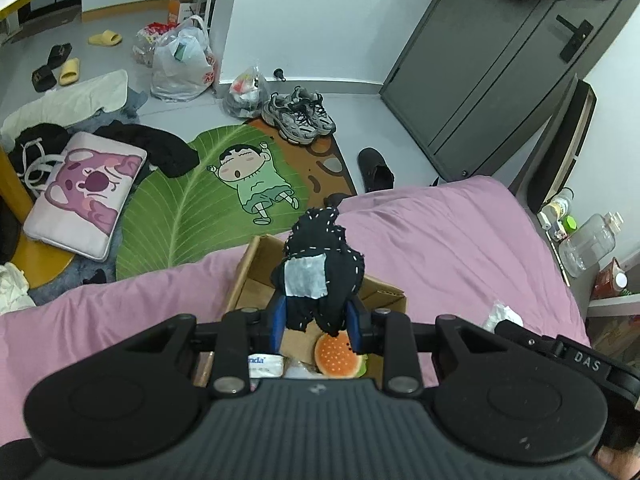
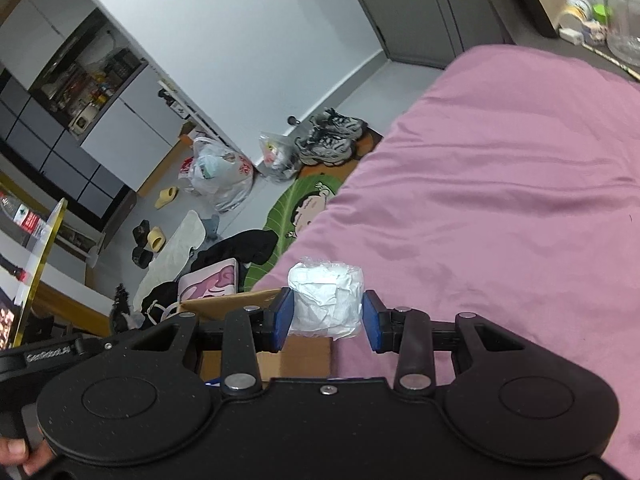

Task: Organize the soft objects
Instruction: 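Carry the plush and paper ball into the box and open both grippers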

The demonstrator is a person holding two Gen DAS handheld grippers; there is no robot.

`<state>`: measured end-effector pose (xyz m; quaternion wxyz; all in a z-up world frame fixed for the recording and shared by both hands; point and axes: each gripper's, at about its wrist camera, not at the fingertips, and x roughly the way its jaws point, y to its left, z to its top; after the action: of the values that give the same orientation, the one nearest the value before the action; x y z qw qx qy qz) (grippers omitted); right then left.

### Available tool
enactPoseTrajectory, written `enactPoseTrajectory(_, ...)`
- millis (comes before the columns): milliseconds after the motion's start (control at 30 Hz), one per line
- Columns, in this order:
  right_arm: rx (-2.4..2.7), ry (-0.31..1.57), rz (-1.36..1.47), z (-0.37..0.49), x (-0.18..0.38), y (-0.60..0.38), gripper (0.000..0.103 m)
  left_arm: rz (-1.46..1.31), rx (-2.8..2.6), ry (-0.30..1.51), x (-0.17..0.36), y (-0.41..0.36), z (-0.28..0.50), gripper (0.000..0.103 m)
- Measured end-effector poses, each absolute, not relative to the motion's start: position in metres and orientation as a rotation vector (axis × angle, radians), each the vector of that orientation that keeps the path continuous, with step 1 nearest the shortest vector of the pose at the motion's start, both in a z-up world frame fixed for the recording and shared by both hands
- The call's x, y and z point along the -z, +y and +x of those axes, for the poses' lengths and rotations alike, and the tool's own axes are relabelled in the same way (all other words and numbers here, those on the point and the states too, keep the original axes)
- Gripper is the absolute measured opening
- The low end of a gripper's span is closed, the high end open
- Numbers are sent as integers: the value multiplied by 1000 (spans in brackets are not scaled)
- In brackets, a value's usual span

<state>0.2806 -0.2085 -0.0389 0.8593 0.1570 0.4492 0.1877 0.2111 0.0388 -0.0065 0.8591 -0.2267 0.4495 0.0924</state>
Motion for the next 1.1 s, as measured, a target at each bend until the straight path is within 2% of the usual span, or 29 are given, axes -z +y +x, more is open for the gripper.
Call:
enactPoseTrajectory(600, -475, 937, 298, 277, 39, -154, 37, -525, -142, 1035, 43, 58, 217, 33)
enactPoseTrajectory(800, -520, 964, 272, 275, 46, -129, 37, -546, -182, 1047, 47, 72, 220, 45)
enactPoseTrajectory(867, -525, 972, 258, 275, 48, -123, 37, -549, -176, 1041, 45, 75, 220, 53)
enactPoseTrajectory(1100, -545, 992, 278, 274, 55, -119, 40, -540, -195, 1031, 42, 77, 215, 55)
